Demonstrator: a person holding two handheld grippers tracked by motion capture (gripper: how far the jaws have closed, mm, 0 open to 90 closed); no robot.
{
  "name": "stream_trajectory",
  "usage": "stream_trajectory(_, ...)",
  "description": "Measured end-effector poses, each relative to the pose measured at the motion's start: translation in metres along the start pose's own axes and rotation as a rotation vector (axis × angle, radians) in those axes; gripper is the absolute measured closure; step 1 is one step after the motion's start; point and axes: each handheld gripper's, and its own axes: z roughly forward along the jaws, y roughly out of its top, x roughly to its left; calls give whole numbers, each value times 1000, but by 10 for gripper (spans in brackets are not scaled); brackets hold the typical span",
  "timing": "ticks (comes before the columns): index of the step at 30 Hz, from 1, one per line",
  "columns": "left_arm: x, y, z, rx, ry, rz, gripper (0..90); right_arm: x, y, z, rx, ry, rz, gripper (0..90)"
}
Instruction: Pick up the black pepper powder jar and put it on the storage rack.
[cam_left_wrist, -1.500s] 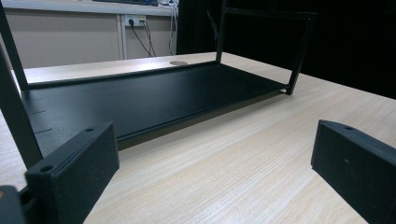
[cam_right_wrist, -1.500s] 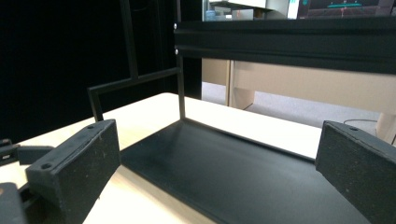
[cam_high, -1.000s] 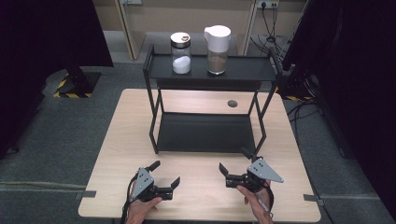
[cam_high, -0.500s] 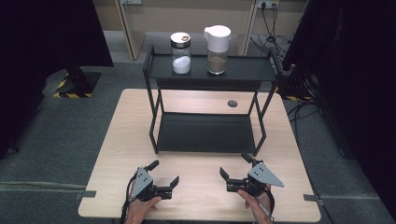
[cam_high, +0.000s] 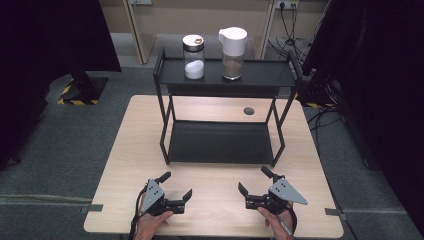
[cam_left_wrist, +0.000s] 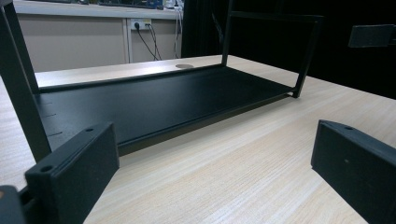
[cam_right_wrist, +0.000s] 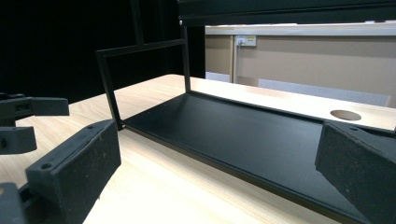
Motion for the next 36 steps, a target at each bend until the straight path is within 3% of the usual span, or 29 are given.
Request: stream_trajectory(36,0,0,-1,-2,0,2,4,-1,-2,1,13,-4,9,4)
